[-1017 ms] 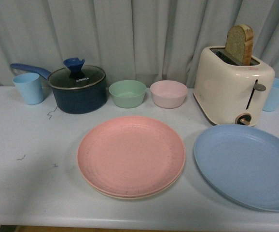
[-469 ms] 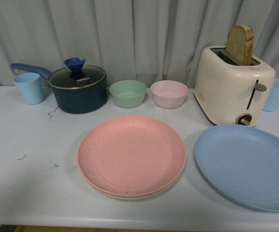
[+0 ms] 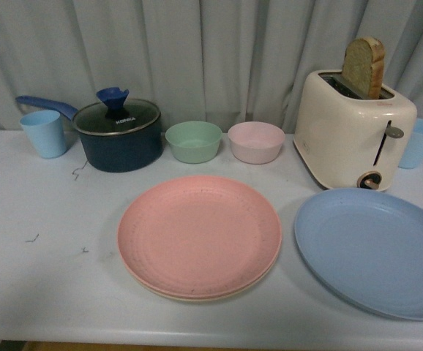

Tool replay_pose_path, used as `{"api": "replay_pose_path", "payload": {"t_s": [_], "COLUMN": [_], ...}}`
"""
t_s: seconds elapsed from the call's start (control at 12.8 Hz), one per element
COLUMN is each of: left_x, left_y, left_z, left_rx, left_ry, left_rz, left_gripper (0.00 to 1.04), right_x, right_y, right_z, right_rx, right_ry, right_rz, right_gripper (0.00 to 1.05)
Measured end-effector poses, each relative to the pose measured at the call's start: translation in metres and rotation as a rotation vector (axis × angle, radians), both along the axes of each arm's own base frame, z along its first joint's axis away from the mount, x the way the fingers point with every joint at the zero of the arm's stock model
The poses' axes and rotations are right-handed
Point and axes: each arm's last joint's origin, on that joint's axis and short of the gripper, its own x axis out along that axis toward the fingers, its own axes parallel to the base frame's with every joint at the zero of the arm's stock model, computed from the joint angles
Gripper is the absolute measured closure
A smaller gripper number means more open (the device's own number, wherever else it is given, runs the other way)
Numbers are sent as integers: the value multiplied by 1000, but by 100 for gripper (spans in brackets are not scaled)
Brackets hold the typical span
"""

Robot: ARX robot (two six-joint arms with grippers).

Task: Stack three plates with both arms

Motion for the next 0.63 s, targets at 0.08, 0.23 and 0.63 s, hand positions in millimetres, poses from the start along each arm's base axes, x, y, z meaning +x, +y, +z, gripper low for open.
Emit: {"api": "replay_pose_path", "payload": {"t_s": [0.08,0.23,0.63], "left_x": [-2,-7,-15], "left_y": [0,0,0], "left_z": [0,0,0], "left_rx": [0,0,0], "left_ry": [5,0,0], "left_rz": [0,0,0], "left_gripper": [103,103,103], "right_x": [0,0,0], "right_y": [0,0,0], "right_z": [0,0,0], "right_rx": [0,0,0], "right_ry": [0,0,0], "right_rz": [0,0,0], "right_gripper": [6,6,6]}}
